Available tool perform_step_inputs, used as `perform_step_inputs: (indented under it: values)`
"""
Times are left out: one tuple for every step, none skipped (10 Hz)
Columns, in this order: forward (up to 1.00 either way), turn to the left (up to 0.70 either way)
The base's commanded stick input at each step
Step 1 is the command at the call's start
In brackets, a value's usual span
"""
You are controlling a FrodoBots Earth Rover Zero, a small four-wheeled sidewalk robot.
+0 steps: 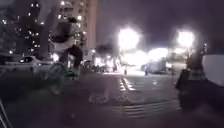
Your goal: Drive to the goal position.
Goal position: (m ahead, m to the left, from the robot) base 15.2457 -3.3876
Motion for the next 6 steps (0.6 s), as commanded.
perform_step_inputs:
  values:
    - [0.45, -0.20]
    - [0.45, -0.20]
    - [0.45, -0.20]
    - [0.45, -0.09]
    - [0.45, 0.00]
    - [0.45, 0.00]
